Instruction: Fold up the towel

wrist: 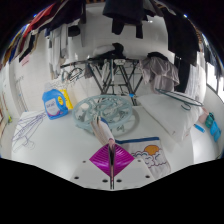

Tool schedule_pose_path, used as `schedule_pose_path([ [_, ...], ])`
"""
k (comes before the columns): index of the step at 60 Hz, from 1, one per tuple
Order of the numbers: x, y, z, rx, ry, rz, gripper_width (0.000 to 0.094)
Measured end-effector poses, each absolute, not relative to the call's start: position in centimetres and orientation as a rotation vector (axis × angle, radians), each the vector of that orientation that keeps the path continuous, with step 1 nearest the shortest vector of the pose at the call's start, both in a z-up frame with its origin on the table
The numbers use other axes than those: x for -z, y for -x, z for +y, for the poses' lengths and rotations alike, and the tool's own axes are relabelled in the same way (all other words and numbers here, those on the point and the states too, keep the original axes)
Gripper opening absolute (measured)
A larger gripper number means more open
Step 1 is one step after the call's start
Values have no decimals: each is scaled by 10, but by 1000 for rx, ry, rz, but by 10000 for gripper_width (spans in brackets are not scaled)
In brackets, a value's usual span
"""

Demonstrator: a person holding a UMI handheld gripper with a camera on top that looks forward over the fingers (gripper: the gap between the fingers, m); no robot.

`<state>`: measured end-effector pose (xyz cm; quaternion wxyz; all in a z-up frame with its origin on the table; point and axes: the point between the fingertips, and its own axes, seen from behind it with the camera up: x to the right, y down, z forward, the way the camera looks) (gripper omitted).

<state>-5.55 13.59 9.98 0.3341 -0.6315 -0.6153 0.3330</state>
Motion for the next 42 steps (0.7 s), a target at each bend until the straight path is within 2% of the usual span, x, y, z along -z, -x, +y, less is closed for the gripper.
schedule_pose_path([
  [5,-110,60,188,-837,1655,-1555,23],
  [9,-102,60,230,-783,1667,-1535,24],
  [21,-38,60,293,-682,1701,-1580,53],
  [23,-29,59,298,-663,1691,-1598,120],
  [25,-23,55,303,-639,1686,-1613,298],
  [29,-23,47,312,-594,1688,-1628,872],
  [32,-40,38,310,-608,1686,-1620,801],
  [36,-77,12,303,-632,1684,-1626,864],
  [42,-142,-41,294,-663,1675,-1619,849],
])
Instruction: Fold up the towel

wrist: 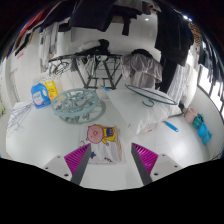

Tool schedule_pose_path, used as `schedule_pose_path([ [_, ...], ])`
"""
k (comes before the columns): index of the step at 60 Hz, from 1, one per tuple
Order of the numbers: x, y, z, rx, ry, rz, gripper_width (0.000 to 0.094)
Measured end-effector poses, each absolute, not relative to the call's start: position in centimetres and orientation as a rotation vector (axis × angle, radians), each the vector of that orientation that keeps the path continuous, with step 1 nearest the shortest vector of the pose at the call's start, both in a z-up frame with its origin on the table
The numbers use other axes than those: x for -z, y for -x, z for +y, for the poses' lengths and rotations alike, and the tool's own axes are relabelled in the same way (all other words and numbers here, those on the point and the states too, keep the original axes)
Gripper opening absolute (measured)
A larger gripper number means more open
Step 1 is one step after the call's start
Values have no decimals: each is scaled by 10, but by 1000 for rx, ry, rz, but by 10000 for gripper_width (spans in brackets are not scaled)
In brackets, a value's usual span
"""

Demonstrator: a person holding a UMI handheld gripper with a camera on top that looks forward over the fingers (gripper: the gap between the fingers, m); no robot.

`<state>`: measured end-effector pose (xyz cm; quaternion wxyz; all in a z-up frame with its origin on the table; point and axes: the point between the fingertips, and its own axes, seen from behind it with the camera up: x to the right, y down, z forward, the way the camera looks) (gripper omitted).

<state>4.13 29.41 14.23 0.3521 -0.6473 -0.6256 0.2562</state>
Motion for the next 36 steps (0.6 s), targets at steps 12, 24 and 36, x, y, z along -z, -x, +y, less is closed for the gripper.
schedule_pose_path([
  [12,-230,-163,277,-674,1705,-1618,848],
  [24,-236,-215,271,-649,1733,-1589,848],
  [36,-232,-215,279,-617,1759,-1558,856],
])
